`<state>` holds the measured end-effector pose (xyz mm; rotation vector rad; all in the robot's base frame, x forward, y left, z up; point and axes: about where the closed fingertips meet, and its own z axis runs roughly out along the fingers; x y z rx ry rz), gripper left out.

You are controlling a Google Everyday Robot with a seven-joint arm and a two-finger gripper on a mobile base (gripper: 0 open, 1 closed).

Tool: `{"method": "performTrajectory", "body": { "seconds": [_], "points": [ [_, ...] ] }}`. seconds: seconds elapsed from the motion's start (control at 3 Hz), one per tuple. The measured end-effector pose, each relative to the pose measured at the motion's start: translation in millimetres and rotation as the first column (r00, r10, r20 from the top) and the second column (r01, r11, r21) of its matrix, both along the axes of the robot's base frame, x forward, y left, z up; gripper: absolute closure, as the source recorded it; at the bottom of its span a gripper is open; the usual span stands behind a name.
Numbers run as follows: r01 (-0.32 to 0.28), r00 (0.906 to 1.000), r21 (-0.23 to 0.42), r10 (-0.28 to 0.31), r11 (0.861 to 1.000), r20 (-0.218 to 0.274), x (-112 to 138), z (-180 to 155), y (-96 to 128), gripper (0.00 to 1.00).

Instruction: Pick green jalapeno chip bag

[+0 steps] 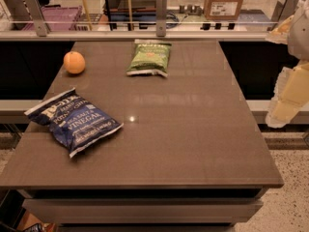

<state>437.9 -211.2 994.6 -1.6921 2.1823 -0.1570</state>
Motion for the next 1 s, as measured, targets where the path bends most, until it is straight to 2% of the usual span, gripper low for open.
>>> {"method": "performTrajectory", "body": {
  "seconds": [0.33, 0.67, 1.0],
  "points": [
    [0.0, 1.0, 0.0, 0.0, 1.0, 0.0, 0.0, 0.1, 0.0, 0.0],
    [0.027, 0.9994, 0.032, -0.028, 0.999, 0.018, 1.2, 4.2, -2.0, 0.0],
    [0.107, 0.9919, 0.171, -0.117, 0.979, 0.05, 8.8, 9.6, -5.7, 0.0]
  ]
}}
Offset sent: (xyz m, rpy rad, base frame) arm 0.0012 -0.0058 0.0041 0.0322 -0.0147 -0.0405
